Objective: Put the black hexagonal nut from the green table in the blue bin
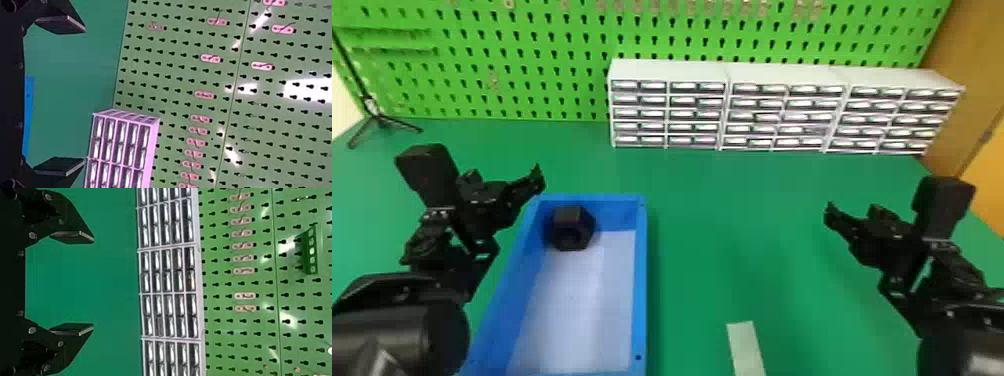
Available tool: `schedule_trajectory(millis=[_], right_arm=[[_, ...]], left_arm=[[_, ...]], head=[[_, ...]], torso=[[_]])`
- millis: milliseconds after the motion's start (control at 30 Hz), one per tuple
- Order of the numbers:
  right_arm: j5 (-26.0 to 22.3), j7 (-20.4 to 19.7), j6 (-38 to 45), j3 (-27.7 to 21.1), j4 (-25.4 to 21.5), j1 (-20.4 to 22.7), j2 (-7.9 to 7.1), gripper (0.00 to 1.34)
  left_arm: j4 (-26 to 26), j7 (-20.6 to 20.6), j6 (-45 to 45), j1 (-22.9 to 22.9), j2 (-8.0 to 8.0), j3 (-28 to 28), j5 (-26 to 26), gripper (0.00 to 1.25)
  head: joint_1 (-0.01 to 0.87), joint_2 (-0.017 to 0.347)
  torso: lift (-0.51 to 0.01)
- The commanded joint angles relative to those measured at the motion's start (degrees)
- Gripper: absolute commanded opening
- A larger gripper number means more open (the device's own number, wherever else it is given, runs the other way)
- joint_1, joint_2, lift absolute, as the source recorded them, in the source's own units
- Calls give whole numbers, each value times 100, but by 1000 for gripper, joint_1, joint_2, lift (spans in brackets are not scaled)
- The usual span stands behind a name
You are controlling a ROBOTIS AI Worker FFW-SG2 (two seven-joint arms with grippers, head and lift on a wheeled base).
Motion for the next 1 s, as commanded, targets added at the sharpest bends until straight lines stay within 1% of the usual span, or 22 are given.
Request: schedule_trajectory(millis=[0,767,967], right_arm=[[-50,0,0,-4,14,7,-31,862],[-58,0,-18,5,40,-19,-14,862],[-41,0,-229,49,111,-2,-22,862]], left_arm=[[0,0,0,14,0,-2,-5,1147],[0,0,0,5,0,-10,-5,1149],[0,0,0,5,0,-19,-5,1149]], head=[[692,8],[692,8],[692,8]], torso=[[-97],[-97],[-97]])
